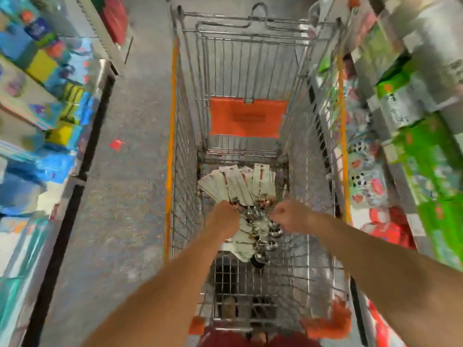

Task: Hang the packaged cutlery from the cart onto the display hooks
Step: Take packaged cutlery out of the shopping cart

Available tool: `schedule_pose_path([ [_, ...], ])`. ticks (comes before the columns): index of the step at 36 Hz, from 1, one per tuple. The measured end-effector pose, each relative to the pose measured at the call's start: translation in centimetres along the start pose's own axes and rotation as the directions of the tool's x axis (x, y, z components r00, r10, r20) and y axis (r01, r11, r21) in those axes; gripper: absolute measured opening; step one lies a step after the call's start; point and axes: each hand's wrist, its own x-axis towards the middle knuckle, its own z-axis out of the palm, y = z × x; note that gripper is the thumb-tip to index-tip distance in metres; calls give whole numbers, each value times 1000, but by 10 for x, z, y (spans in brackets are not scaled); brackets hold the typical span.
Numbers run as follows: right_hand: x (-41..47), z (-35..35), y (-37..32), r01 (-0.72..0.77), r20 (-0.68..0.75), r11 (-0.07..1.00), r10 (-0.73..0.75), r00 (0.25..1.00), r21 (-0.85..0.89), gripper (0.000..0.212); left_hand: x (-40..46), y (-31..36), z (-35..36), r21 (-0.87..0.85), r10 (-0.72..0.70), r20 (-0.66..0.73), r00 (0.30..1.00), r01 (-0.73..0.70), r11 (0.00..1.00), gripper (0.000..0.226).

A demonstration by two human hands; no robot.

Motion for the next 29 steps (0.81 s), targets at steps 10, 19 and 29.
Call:
schedule_pose_path([
  [10,94,7,-15,-17,-50,1000,17,999,-5,26,79,-10,23,-83,-121,-71,990,115,990,23],
  [19,198,11,23,-310,-310,918,378,873,246,59,150,4,71,-119,-113,-136,984,97,988,17],
  [29,262,17,45,-358,-276,890,433,858,284,85,202,29,122,30,-25,-28,999,26,999,36],
])
